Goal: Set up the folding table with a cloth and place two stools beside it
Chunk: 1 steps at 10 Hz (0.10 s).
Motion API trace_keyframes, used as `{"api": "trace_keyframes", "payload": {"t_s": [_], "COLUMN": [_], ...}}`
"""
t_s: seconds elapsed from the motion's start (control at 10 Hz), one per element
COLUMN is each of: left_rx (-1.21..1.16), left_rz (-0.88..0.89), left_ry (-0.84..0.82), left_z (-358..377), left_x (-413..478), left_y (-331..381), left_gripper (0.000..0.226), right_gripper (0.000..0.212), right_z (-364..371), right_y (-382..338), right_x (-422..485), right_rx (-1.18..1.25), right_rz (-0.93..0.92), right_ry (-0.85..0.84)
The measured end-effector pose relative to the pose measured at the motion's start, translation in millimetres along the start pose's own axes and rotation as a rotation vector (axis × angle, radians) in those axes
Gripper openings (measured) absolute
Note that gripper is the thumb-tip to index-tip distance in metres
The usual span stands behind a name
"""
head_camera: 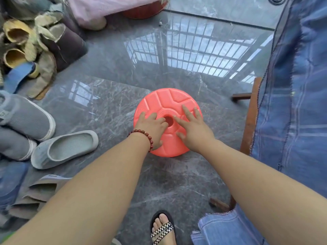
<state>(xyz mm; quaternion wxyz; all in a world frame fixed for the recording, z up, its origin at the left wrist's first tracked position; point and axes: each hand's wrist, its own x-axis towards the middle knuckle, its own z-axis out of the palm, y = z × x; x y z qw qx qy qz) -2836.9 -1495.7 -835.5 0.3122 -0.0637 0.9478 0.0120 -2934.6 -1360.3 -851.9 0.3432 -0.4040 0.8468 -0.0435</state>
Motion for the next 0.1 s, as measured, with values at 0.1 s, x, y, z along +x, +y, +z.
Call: {"api": "trace_keyframes", "payload": {"t_s": [0.1], "left_rx": [-0.158], "left_rz": [-0.058], "left_ry": [0.101], "left_z": [-9.2], "left_x": [-4.8], "left_y": [2.5], "left_gripper": [0.055], "right_gripper": [0.059], "right_z": [-7.5], "right_y": [-3.1], "right_x": [-6.1], "right_rx": [0.085], "right_rz": [0.005], "right_ry": [0.059]}}
